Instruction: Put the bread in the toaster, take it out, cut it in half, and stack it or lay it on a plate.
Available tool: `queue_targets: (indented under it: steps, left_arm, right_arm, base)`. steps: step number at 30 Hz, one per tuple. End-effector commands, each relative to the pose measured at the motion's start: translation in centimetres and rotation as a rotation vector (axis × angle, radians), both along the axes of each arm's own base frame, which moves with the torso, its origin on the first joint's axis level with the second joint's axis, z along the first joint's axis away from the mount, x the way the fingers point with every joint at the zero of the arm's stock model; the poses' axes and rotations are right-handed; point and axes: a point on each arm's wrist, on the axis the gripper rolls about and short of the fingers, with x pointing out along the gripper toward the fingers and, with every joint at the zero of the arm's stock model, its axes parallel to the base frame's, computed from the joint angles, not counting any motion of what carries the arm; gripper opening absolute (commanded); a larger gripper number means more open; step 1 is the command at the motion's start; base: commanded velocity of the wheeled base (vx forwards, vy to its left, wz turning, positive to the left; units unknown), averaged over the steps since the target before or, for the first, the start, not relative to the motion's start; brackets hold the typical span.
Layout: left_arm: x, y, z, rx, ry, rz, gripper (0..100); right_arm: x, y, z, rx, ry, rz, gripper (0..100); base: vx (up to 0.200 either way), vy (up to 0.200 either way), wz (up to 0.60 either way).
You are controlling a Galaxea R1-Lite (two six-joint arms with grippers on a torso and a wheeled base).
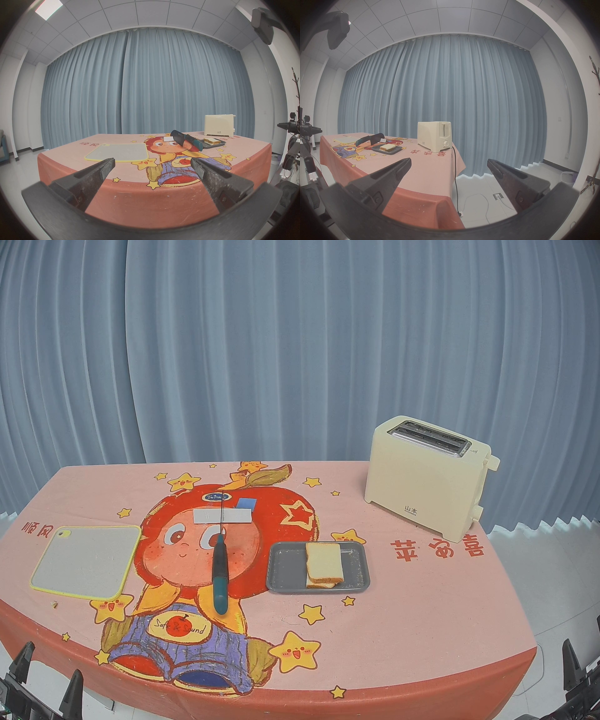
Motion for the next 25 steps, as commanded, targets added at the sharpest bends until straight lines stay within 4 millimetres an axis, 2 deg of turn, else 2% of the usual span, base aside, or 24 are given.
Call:
queue_targets:
  steps: [1, 25]
  left_arm:
    - [-0.13, -0.07, -0.54, 0.007, -0.017, 0.017, 100]
    - [-0.12, -0.04, -0.57, -0.014, -0.014, 0.029, 100]
  right_arm:
    - [0.01, 0.00, -0.52, 0.000, 0.001, 0.001, 100]
    - [0.01, 0.00, -0.54, -0.003, 0.003, 0.001, 100]
  base:
    - [0.000, 0.000, 0.00]
    - [0.000, 0.000, 0.00]
